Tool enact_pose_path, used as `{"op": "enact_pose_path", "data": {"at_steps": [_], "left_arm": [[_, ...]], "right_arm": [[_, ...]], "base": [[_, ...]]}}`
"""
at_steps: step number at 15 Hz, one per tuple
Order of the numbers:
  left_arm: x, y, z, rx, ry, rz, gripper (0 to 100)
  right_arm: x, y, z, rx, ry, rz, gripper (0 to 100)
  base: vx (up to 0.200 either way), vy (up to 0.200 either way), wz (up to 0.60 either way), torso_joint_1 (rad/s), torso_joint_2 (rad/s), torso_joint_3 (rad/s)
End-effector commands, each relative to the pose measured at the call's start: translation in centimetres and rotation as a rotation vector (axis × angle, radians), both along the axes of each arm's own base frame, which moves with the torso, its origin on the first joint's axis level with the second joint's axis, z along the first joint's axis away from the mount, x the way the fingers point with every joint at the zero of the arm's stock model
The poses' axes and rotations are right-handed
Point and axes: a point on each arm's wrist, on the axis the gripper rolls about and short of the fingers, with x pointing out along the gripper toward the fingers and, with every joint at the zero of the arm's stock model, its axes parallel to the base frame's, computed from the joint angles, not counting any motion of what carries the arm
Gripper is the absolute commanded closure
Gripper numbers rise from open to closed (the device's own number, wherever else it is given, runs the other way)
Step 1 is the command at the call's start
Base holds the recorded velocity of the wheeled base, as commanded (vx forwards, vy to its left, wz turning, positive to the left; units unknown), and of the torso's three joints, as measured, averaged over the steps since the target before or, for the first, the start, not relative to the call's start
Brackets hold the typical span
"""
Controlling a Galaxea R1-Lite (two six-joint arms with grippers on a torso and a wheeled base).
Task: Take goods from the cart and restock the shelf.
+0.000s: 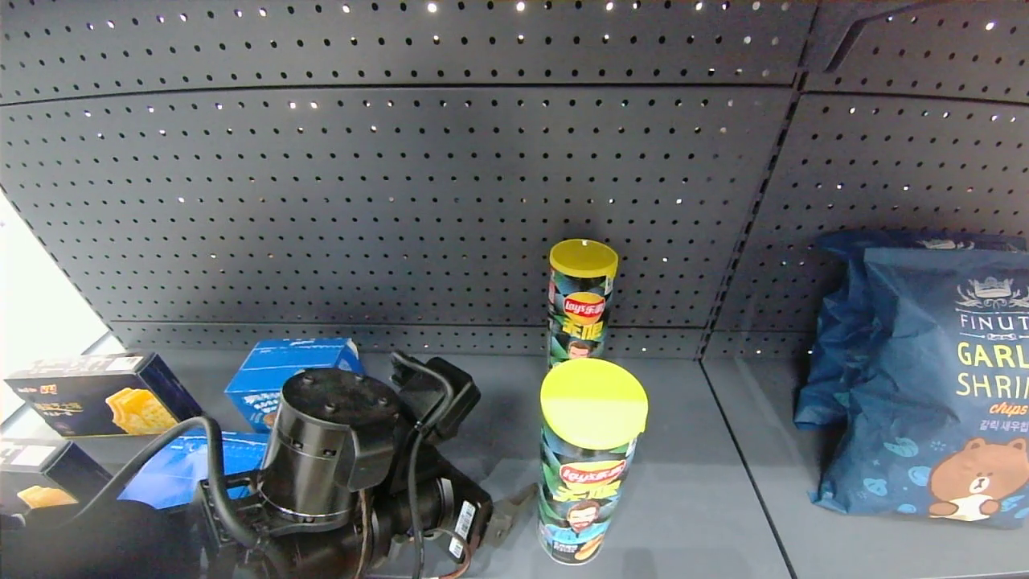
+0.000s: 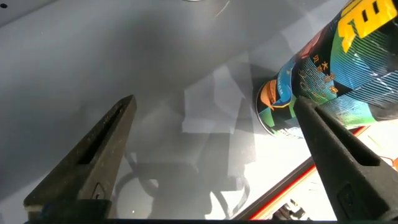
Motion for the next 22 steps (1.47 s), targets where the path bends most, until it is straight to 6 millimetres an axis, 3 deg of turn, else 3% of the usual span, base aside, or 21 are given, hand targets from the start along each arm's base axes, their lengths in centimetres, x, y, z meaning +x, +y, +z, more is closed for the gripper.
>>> {"op": "enact_pose_path", "data": {"at_steps": [1, 8, 9, 12, 14, 19, 22], "left_arm": [[0.0, -0.1, 0.1, -0.004, -0.004, -0.001, 0], [0.0, 1.3, 0.1, 0.017, -0.017, 0.079, 0], [0.5, 3.2, 1.8, -0.009, -0.073, 0.144, 0], [-0.1, 6.1, 5.1, -0.034, -0.211, 0.2, 0], [-2.0, 7.7, 7.7, -0.109, -0.304, 0.23, 0], [-6.8, 13.0, 11.9, -0.211, -0.54, 0.424, 0], [-11.5, 15.8, 10.6, -0.203, -0.577, 0.522, 0]], "right_arm": [[0.0, 0.0, 0.0, 0.0, 0.001, 0.0, 0], [0.0, 0.0, 0.0, 0.0, 0.001, 0.0, 0], [0.0, 0.0, 0.0, 0.0, 0.001, 0.0, 0], [0.0, 0.0, 0.0, 0.0, 0.001, 0.0, 0], [0.0, 0.0, 0.0, 0.0, 0.001, 0.0, 0], [0.0, 0.0, 0.0, 0.0, 0.001, 0.0, 0], [0.0, 0.0, 0.0, 0.0, 0.001, 0.0, 0]], "base": [[0.0, 0.0, 0.0, 0.0, 0.0, 0.0], [0.0, 0.0, 0.0, 0.0, 0.0, 0.0], [0.0, 0.0, 0.0, 0.0, 0.0, 0.0], [0.0, 0.0, 0.0, 0.0, 0.0, 0.0], [0.0, 0.0, 0.0, 0.0, 0.0, 0.0], [0.0, 0.0, 0.0, 0.0, 0.0, 0.0], [0.0, 0.0, 0.0, 0.0, 0.0, 0.0]]}}
